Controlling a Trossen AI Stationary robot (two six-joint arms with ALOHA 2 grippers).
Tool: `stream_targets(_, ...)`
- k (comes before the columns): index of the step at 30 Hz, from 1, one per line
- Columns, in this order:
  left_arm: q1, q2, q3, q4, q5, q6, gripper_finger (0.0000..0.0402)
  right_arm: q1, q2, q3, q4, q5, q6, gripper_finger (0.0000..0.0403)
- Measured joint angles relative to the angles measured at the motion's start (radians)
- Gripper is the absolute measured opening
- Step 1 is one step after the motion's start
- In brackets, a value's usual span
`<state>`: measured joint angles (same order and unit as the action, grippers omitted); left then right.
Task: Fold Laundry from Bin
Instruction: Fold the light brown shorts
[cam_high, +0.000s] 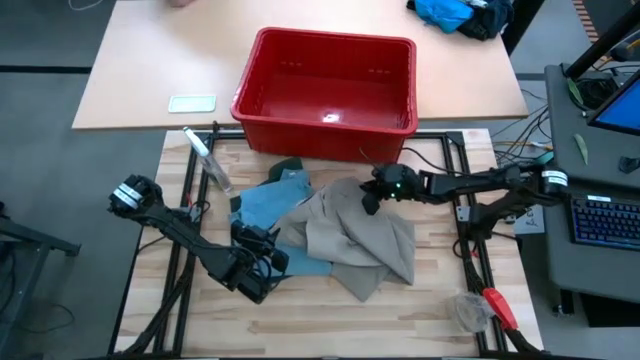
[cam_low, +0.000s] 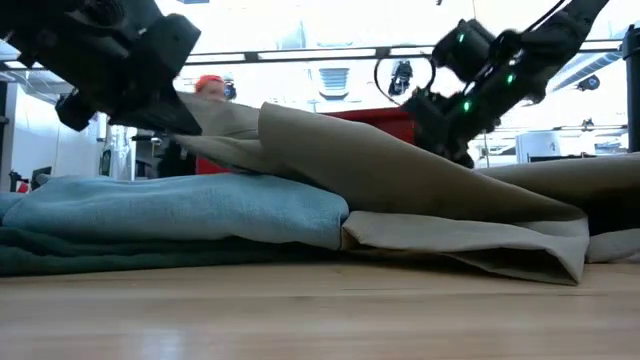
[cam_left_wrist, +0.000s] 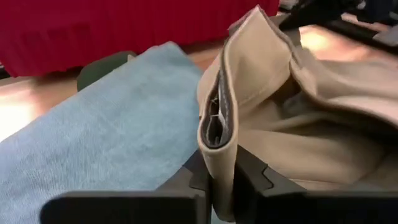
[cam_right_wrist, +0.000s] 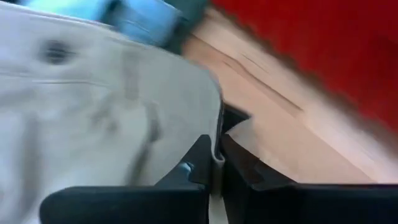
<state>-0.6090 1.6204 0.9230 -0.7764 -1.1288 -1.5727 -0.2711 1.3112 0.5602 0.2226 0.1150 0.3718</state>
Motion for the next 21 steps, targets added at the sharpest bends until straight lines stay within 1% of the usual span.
stream_targets(5,-0.019,-0.057,0.0,0.0,-0.038,0.037,0.0023,0.128,-0.073,0.016,-0.001,0.044,-0.007,0.0011)
stream_targets(9,-0.026,-0.144,0.0,0.003,-0.06,0.159,0.0007,0.229,-0.133,0.054,-0.004,0.092,-0.05,0.001)
stream_targets(11,-0.026,-0.191,0.011,-0.002,-0.061,0.262,0.0006,0.271,-0.174,0.088,-0.014,0.123,-0.093,0.001)
stream_targets(13,-0.026,-0.232,0.045,0.008,-0.067,0.368,0.0007,0.309,-0.217,0.132,-0.019,0.129,-0.139,0.001)
stream_targets(16,-0.026,-0.276,0.127,0.009,-0.077,0.588,0.0005,0.364,-0.266,0.217,-0.058,0.129,-0.208,0.001)
stream_targets(18,-0.024,-0.296,0.208,0.003,-0.072,0.773,0.0004,0.388,-0.291,0.299,-0.156,0.131,-0.263,0.001)
stream_targets(21,-0.024,-0.326,0.374,0.004,-0.051,1.044,0.0003,0.42,-0.315,0.467,-0.346,0.188,-0.296,0.001)
